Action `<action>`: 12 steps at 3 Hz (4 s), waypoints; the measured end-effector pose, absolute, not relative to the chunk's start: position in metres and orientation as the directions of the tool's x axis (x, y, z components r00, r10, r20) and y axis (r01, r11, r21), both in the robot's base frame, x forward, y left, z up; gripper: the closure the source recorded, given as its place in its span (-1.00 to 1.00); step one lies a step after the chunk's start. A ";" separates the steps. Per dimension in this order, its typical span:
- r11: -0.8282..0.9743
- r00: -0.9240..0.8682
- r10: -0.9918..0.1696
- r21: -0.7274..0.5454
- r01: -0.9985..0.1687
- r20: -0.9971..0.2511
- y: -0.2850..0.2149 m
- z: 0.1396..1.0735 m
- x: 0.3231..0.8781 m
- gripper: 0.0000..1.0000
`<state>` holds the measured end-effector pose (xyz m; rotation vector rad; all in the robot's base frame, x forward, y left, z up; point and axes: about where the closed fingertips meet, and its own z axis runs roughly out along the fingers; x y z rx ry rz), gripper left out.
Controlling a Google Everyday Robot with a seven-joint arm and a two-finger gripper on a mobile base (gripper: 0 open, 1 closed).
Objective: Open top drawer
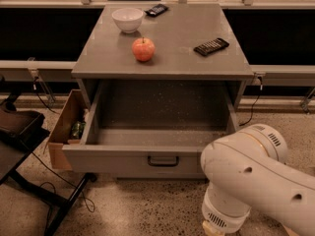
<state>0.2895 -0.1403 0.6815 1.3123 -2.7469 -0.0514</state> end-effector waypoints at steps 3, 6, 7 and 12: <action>0.203 -0.222 -0.974 -0.266 -0.942 0.044 -0.070 0.813 0.401 -1.00; 0.303 -0.322 -0.945 -0.233 -0.924 0.047 -0.127 0.762 0.498 -1.00; 0.302 -0.322 -0.946 -0.234 -0.924 0.047 -0.126 0.762 0.498 -1.00; 0.313 -0.308 -0.948 -0.055 -0.948 -0.079 -0.107 0.672 0.453 -0.64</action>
Offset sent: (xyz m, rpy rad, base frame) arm 0.1167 0.0963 0.1776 -0.2026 -0.4017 0.5975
